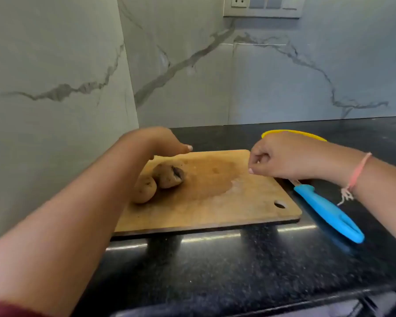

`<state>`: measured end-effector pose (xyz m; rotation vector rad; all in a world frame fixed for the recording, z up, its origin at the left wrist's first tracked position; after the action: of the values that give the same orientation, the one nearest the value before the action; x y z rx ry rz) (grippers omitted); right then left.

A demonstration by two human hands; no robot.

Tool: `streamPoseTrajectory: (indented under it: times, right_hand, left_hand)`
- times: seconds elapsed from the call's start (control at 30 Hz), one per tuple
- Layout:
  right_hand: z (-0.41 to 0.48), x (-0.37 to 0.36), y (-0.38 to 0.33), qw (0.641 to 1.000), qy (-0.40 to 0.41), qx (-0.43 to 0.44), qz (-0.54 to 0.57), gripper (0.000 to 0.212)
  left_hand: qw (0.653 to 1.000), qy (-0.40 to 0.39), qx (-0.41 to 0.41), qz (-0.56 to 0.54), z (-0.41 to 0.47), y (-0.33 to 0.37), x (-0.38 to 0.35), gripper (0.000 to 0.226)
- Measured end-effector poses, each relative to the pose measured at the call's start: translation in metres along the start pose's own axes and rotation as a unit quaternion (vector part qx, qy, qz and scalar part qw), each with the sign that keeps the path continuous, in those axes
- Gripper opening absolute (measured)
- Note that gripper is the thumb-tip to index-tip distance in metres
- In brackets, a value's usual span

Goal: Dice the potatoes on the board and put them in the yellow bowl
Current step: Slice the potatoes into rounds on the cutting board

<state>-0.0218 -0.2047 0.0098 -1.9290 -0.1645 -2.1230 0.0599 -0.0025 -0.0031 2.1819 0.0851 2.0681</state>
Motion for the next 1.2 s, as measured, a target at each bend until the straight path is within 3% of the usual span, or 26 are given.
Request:
streamPoseTrajectory:
  times: [0.13,0.37,0.47,0.6,0.83,0.97,1.07,1.2]
  right_hand:
    - [-0.023,-0.007,0.028,0.999,-0.026,-0.029,-0.032,0.013]
    - [-0.059,-0.022,0.072,0.991,-0.073,-0.089,-0.075,0.034]
    - [-0.066,-0.037,0.078,0.988,-0.084,-0.108,-0.071,0.045]
    - [-0.064,-0.043,0.076,0.992,-0.021,-0.116,-0.035,0.048]
    - [-0.058,-0.017,0.050,0.986,0.133,-0.096,0.010,0.037]
    - [-0.041,-0.013,0.022,0.969,0.132,-0.061,0.202,0.034]
    - [-0.021,-0.025,0.005,0.916,0.059,-0.062,0.392,0.026]
    - [0.011,-0.029,-0.005,0.894,0.033,-0.075,0.440,0.015]
  left_hand:
    - [1.000,0.007,0.022,-0.019,-0.013,-0.009,-0.014,0.073]
    - [0.995,0.056,0.015,-0.079,-0.034,-0.009,-0.007,0.064]
    - [0.995,0.018,0.012,-0.096,-0.040,-0.013,-0.011,0.062]
    - [0.994,-0.030,0.015,-0.101,-0.047,-0.017,-0.019,0.065]
    - [0.990,0.009,-0.043,-0.136,-0.051,-0.007,-0.022,0.064]
    - [0.984,0.036,-0.077,-0.156,-0.050,-0.004,-0.023,0.065]
    - [0.980,0.062,-0.088,-0.169,-0.047,-0.004,-0.025,0.066]
    - [0.977,0.088,-0.084,-0.177,-0.035,-0.002,-0.025,0.070]
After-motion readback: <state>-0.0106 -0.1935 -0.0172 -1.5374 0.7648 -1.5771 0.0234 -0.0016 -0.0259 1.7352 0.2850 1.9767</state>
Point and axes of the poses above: each hand's wrist, its own z-axis towards the middle knuckle, its own x-axis out of the back of the hand, y = z × x, the point moved 6 cm from there along z, towards the middle knuckle, and after that the axes turned 1 degree about -x, right-handed, at the moved point
